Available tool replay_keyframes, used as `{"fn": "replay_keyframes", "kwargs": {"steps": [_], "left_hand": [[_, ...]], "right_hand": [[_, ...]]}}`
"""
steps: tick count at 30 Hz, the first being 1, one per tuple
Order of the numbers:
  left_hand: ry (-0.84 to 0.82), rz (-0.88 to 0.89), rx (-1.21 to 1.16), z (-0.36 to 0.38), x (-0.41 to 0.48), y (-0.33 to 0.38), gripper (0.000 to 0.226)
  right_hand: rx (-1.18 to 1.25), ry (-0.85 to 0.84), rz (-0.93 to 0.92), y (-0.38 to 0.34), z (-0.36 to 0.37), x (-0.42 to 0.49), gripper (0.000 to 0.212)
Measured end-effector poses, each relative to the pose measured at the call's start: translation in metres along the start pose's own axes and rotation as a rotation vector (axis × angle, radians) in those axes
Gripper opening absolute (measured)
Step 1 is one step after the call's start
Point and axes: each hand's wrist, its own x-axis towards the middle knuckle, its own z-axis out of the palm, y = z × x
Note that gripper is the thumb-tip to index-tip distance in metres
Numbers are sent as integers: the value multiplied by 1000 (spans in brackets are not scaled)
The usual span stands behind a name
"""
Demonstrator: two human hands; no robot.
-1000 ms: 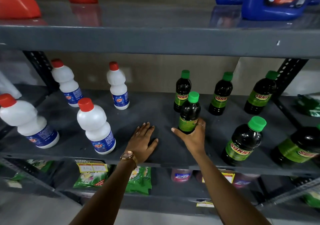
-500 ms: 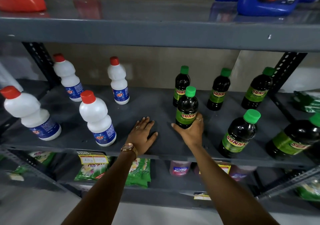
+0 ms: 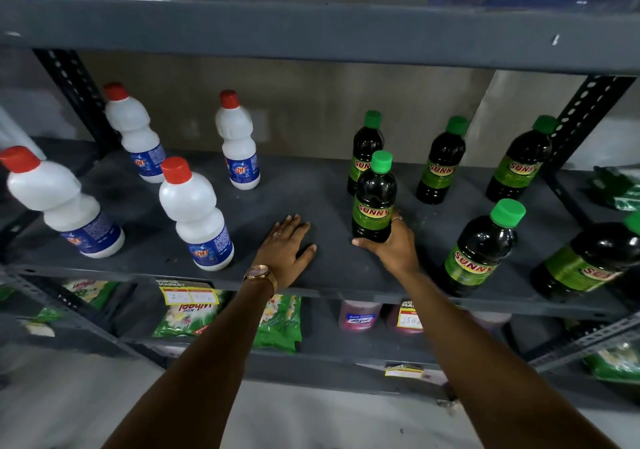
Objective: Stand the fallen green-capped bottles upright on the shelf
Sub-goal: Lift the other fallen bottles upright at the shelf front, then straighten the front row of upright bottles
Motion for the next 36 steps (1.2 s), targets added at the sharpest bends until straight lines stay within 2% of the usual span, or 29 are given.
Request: {"fn": "replay_keyframes", "kwargs": {"steps": [9,11,15,17,22,26,31,34,36], "left_hand": [[9,15,29,5,3,-4,82],[7,8,23,4,3,-3,79],[10,3,23,2,2,0,60],[17,6,17,2,2,0,59],[20,4,20,1,2,0,59],[25,2,21,1,1,0,71],[41,4,18,1,0,2,62],[121,-30,-11,-5,-6,12,62],[280,-79,-65,-8,-22,22,58]], "right_hand": [[-79,-129,11,-2,-16,-77,68],[-121,-143,-7,-3,-19,-85,69],[-176,-231,10,-1,-24,-82,72],[-186,-262,1,1,-26,-81,71],[-139,-258,2,0,-26,-79,70],[-92,-240,14,1,-25,-74,72],[-75,-229,3,0,-24,-75,72],[-20,-207,20,-3,-31,-84,87],[54,-190,73,2,-38,-102,95]]}}
